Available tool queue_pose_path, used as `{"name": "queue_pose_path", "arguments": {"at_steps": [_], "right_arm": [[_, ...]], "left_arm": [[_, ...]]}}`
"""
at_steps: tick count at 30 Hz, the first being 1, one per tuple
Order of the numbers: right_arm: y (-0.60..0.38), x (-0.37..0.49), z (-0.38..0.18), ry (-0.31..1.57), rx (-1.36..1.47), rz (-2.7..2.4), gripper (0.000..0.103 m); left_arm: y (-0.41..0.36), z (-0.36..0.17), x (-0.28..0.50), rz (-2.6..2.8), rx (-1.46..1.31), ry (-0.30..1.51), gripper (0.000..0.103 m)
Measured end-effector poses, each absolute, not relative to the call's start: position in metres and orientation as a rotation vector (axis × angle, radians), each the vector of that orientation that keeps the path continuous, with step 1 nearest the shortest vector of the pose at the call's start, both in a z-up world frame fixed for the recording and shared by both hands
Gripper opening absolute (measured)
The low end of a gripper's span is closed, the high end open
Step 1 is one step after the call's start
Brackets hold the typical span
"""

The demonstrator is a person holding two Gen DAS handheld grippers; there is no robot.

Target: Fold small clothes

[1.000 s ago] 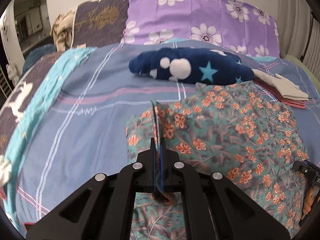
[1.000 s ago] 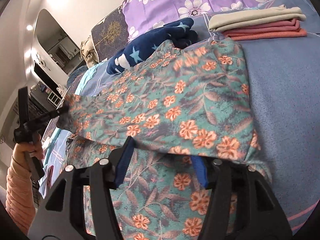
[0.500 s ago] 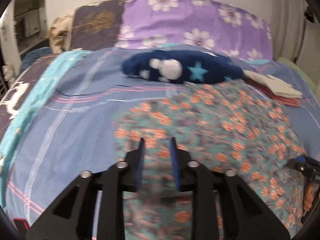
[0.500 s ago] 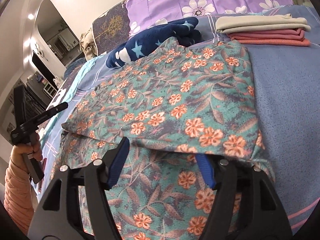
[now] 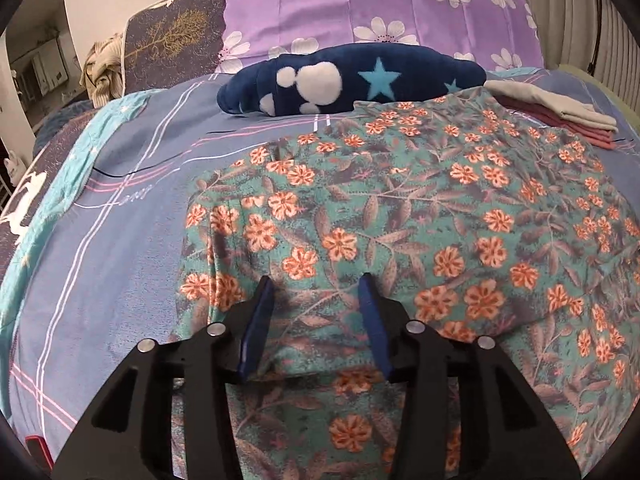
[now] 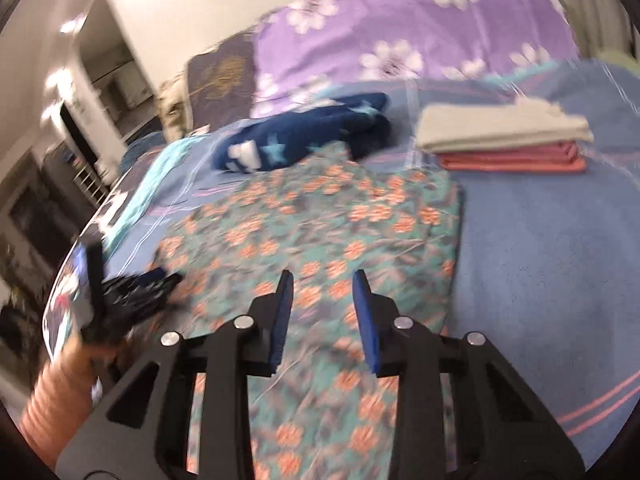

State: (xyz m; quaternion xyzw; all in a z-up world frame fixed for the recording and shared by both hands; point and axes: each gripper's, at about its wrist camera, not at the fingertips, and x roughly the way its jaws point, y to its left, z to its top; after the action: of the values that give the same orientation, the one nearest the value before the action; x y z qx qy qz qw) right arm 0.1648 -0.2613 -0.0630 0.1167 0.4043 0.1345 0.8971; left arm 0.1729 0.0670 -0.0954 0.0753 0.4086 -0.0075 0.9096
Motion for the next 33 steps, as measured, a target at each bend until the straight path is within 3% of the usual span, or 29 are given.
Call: {"name": "queue_pose_path", "arguments": {"at_steps": [2,15,20,27,33], "right_arm": [[-0.261,0.181,-0.103,0.923,0.19,0.206,0.028],[-0.255,0.169,-0.097,0.892,0.122,0.189,0.031],[-0.283,0.1,-0.074,0.847,0.184,0.254,0.038],[-0.322,0.028,-0.092,0.903,0.222,0.206,0.04],[-0.322,0.002,-0.095,0.875,0.336,0.225,0.04]], "left_arm": [[0.066,-0.099,0.172,-0.01,0.148,0.843,0.052],[0.073,-0.098,0.171,-0.031,0.092,0.84,0.056],[0.103,-0.072,0.105,-0.081,0.032,0.753,0.085],[0.153,-0.087,0.025,-0.179,-0.085,0.846,0.085],[0.143,-0.108,-0.012,-0.211,-0.034,0.904,0.084]]}}
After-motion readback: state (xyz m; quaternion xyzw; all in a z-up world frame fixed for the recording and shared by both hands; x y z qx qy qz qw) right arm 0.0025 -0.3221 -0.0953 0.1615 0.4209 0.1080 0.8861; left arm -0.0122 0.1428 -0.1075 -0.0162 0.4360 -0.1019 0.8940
